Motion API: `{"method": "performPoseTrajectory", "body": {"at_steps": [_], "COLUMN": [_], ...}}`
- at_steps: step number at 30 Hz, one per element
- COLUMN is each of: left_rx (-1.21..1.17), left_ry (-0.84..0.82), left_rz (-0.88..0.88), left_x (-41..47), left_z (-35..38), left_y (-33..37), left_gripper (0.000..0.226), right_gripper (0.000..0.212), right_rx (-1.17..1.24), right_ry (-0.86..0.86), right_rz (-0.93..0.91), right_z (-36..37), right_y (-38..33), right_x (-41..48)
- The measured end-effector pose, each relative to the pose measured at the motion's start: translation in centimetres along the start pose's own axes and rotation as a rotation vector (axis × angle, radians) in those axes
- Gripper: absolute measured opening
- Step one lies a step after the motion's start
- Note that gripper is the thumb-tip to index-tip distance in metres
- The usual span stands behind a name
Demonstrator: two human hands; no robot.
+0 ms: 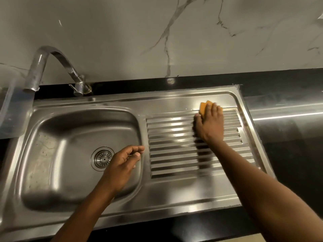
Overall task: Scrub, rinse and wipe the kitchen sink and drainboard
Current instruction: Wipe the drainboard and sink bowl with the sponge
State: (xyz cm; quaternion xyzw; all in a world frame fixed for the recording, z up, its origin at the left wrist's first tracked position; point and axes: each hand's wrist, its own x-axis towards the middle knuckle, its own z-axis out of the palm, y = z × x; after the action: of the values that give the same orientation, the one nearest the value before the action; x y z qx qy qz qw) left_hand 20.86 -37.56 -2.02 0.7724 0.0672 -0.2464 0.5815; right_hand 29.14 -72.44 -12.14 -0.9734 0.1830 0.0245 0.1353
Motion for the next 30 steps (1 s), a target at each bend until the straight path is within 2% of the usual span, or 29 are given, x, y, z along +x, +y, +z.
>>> {"method": "performPoseTrajectory", "body": {"at_steps": [4, 7, 11, 14, 18, 23, 26, 30], "left_rx": [0.008, 0.005, 0.013, 0.017, -0.002, -0.037, -0.043, -0.07], "left_ry": [-0.004, 0.011, 0.045, 0.058, 0.081, 0.058, 0.048, 0.032], "left_rz": [0.02, 0.044, 0.044, 0.027, 0.015, 0.017, 0.025, 0.025], "left_x": [-0.3, -0.6, -1.2, -1.7, -2.1, -2.4, -2.9, -3.8], "left_z": [-1.0, -2.1, -3.1, -3.5, -3.4, -2.4, -1.6, -0.8], "left_y": [0.0, -0.2, -0.6, -0.8, -0.7, -0.4, -0.3, -0.2], "left_gripper": [0.025, 0.021, 0.021, 0.024, 0.024, 0.019, 0.038, 0.043], "right_gripper": [0.079, 0.071, 0.071, 0.072, 0.056, 0.053, 0.057, 0.045], "right_rx": [0.01, 0.039, 0.004, -0.097, -0.165, -0.065, -0.033, -0.035], "right_ry": [-0.058, -0.14, -0.188, -0.19, -0.182, -0.243, -0.286, -0.306], "right_rz": [-0.104, -0.249, -0.419, -0.569, -0.751, -0.864, -0.896, -0.939], "right_z": [2.8, 4.4, 5.9, 6.4, 6.1, 5.1, 4.7, 4.1], "right_y": [-9.1, -15.5, -20.0, -20.4, -18.5, -15.5, -14.1, -13.3], "right_x": [-3.2, -5.5, -7.4, -7.7, -8.0, -11.6, -15.1, -19.5]}}
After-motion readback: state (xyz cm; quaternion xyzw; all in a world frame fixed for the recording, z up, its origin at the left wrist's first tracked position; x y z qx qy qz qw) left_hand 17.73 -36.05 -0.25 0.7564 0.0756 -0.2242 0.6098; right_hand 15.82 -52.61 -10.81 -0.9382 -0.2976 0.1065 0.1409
